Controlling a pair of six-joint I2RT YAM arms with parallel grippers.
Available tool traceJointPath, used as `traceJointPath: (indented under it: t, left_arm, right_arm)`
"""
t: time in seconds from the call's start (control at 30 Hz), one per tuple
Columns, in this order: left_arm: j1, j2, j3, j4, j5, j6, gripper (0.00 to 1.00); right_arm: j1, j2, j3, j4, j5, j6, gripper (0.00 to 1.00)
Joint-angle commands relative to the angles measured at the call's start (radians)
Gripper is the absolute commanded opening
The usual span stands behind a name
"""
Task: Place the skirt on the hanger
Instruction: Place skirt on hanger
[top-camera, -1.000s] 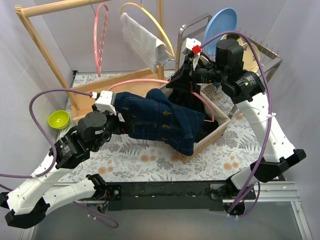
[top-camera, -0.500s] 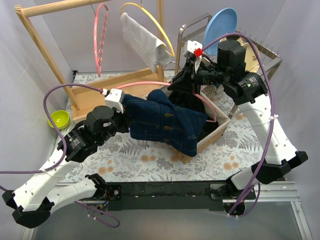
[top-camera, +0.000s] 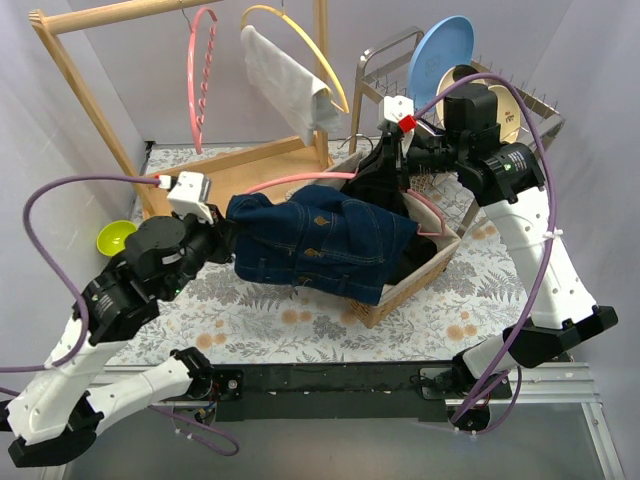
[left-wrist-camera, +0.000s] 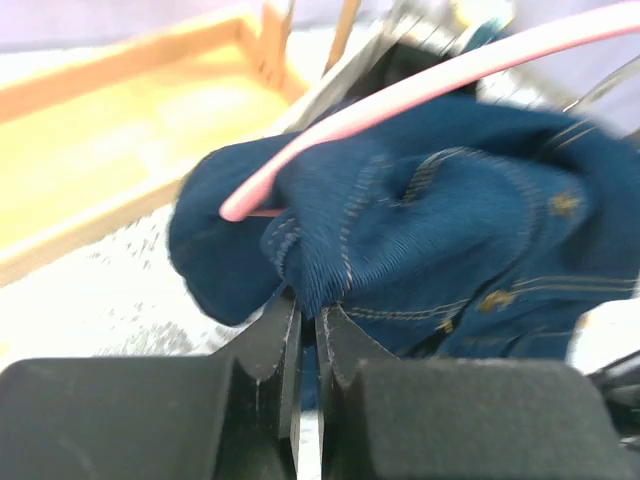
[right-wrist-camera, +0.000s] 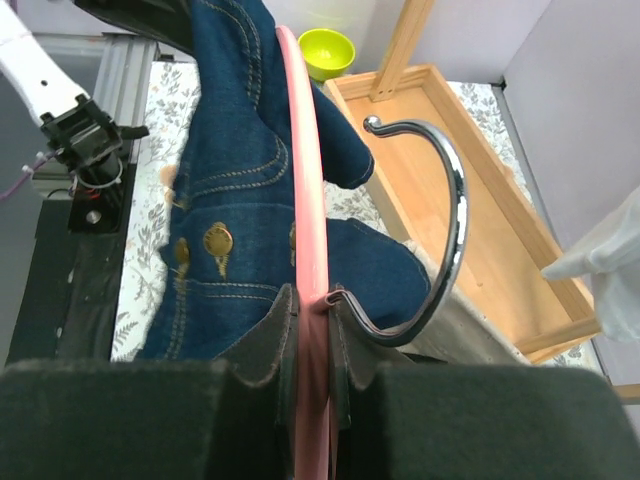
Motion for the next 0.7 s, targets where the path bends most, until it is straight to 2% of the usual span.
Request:
traceJointPath:
  t: [0.0,0.17,0.27,0.33,0.37,0.4,0.5,0.63,0.67]
  left_arm:
    - [0.007,0.047,-0.069,0.034,-0.072,0.01,0.0]
    - [0.065,0.084,-0.03,-0.013,-0.247,0.027,0.0]
    - [0.162,0.083,-0.02,0.004,-0.197,0.069,0.02]
    - [0.214,0.116,-0.036,-0.004,-0.129,0.067,0.21]
    - [0.225,0.127,-0.04,-0.007,-0.104,0.061,0.5]
    - [0.231,0.132,-0.043,-0.002,-0.077,0.043,0.58]
    - [0.231,0.104,-0.016,0.028,0.07,0.0,0.7]
    - [0.231,0.034,0.096,0.048,0.26,-0.048,0.72]
    - [0.231,0.027,0.145,0.051,0.355,-0.062,0.73]
  right_arm:
    - [-0.016,-0.059,0.025,-0.036,-0.076,-0.07,0.01]
    - [-0.016,-0.068,0.111,-0.032,-0.07,-0.015,0.01]
    - [-0.016,-0.076,0.126,-0.007,-0.073,0.027,0.01]
    - [-0.016,-0.074,0.123,0.008,-0.087,0.07,0.01]
    - [-0.016,-0.074,0.113,0.043,-0.083,0.094,0.01]
    - [-0.016,-0.082,0.082,0.071,-0.076,0.126,0.01]
    - [-0.018,-0.088,0.024,0.175,-0.015,0.243,0.01]
    - [-0.015,-0.03,0.079,0.214,0.113,0.372,0.01]
    - [-0.009,-0.013,0.092,0.227,0.134,0.398,0.01]
